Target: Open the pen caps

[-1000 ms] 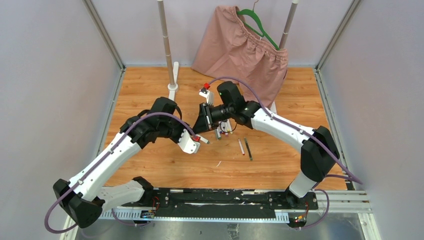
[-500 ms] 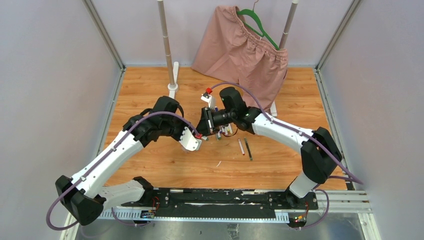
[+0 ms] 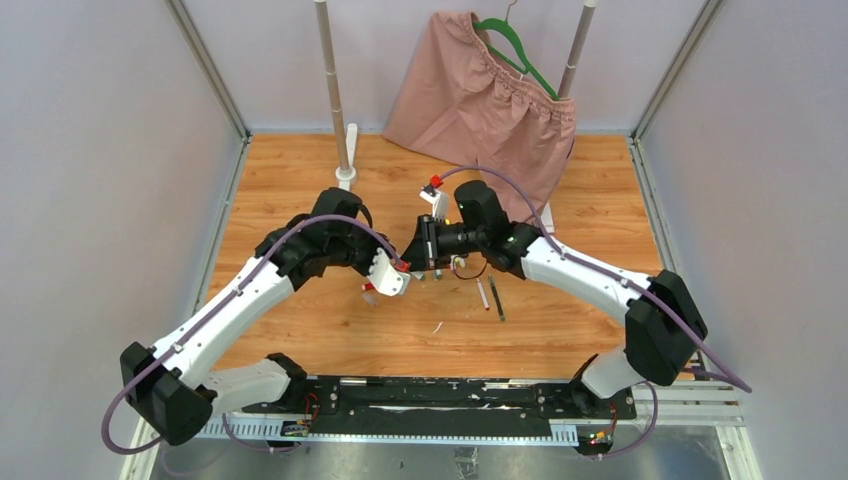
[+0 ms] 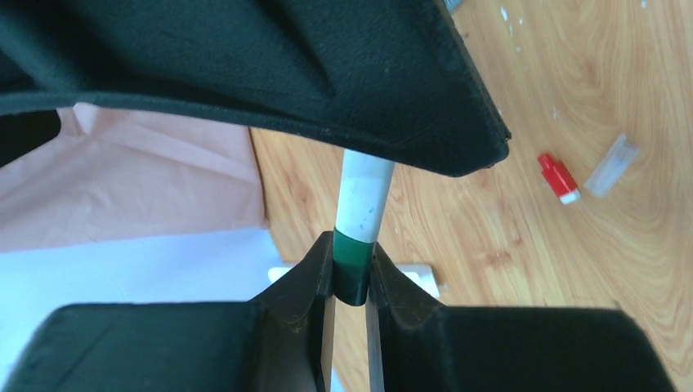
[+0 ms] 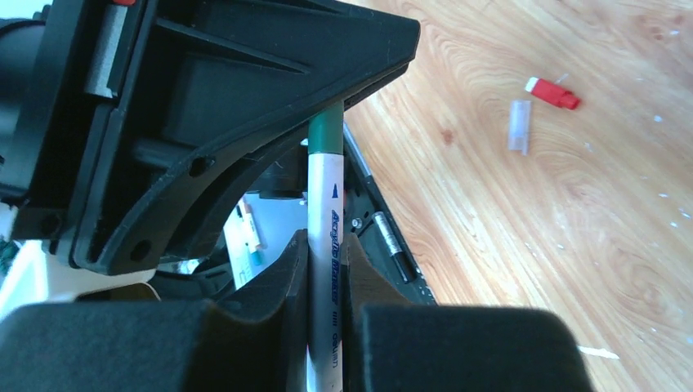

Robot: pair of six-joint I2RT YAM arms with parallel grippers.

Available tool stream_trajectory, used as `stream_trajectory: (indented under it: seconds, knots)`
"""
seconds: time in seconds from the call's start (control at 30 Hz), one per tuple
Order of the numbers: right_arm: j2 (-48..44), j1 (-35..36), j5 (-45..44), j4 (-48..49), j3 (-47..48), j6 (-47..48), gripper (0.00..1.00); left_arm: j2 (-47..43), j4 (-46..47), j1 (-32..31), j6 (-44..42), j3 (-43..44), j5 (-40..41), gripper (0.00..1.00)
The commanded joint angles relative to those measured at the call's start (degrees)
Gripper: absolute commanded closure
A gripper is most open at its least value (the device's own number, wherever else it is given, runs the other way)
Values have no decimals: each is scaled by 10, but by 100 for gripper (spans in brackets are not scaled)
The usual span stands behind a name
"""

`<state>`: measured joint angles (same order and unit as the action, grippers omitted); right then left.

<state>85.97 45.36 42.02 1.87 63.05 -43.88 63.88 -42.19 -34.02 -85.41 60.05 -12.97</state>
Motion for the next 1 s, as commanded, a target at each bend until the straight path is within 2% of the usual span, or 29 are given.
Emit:
stream_trajectory:
  seconds: [0.0,0.3,0.37,0.43,0.5,0.57,0.77,0.97]
  knots:
    - [-72,5,31,-105,-52,34,100,18,20,71,-3,2,97,100]
    - [-133,-2,-7,-172,-85,80,100,35,46,108,-18,-21,105,100]
    - [-140,-5,-105,-238,-73,130,100,45,35,108,17,-16,97,100]
    - [-138,-2,-260,-292,-68,180,100,63,7,107,64,-9,84,100]
    - [-121,-2,-382,-302,-79,189,100,84,-11,106,126,-2,71,100]
    - [-102,-3,-463,-292,-92,176,100,104,-13,106,183,-4,53,100]
    - [-31,-2,-551,-222,-117,171,100,184,-10,106,286,-7,2,100]
    - [44,-1,-549,-179,-110,181,99,271,21,106,311,-12,18,100]
